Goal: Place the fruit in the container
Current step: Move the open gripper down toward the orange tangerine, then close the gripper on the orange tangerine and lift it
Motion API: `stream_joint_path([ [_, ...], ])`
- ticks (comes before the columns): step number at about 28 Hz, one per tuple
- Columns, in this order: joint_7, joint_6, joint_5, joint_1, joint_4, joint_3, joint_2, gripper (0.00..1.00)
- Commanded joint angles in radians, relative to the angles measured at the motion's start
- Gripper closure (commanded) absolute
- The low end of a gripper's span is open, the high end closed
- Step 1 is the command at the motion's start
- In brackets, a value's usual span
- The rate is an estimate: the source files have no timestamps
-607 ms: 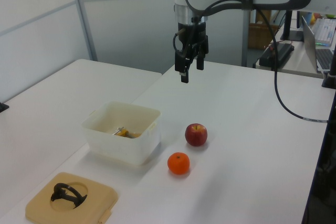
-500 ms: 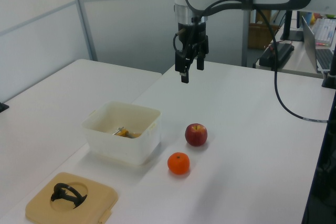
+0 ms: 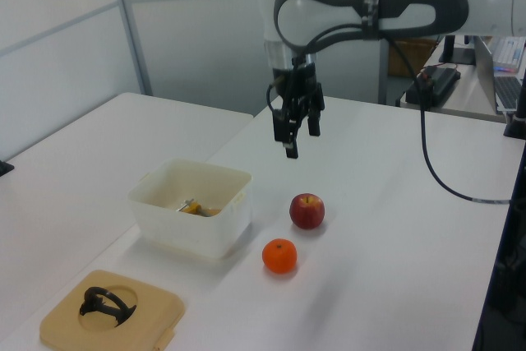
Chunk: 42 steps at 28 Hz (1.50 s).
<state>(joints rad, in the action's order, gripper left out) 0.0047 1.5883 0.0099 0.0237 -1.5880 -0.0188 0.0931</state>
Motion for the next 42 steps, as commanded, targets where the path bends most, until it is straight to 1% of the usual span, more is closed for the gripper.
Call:
stream_joint_path([
  [1, -0.015, 0.088, -0.002, 0.028, -0.095, -0.001, -0.015, 0.0],
  [2, -0.015, 0.107, -0.002, 0.033, -0.11, -0.001, -0.015, 0.0],
  [6, -0.017, 0.264, -0.001, 0.036, -0.219, -0.001, -0.004, 0.0],
  [8, -0.017, 0.35, -0.001, 0.036, -0.266, -0.001, 0.017, 0.0],
  [9, -0.017, 0.413, -0.001, 0.039, -0.295, 0.0, 0.04, 0.0],
  [11, -0.017, 0.447, -0.001, 0.048, -0.3, 0.005, 0.069, 0.0],
  [14, -0.037, 0.458, -0.001, 0.053, -0.3, 0.008, 0.112, 0.0],
  [18, -0.087, 0.463, -0.001, 0.053, -0.302, 0.01, 0.137, 0.0],
  [24, -0.088, 0.541, -0.001, 0.064, -0.303, 0.01, 0.197, 0.0],
  [27, -0.088, 0.555, -0.001, 0.065, -0.302, 0.01, 0.214, 0.0],
  [33, -0.092, 0.558, -0.001, 0.067, -0.302, 0.016, 0.215, 0.0],
  [34, -0.091, 0.561, -0.001, 0.067, -0.302, 0.022, 0.217, 0.0],
  [35, -0.086, 0.567, -0.001, 0.067, -0.302, 0.028, 0.226, 0.03],
  [37, -0.086, 0.573, -0.001, 0.067, -0.3, 0.028, 0.227, 0.22],
  [39, -0.086, 0.573, -0.001, 0.067, -0.299, 0.028, 0.226, 0.51],
  [40, -0.086, 0.57, -0.001, 0.065, -0.294, 0.028, 0.224, 0.67],
  [41, -0.086, 0.57, -0.001, 0.065, -0.293, 0.028, 0.224, 0.74],
  [42, -0.084, 0.57, -0.001, 0.065, -0.291, 0.028, 0.224, 0.77],
])
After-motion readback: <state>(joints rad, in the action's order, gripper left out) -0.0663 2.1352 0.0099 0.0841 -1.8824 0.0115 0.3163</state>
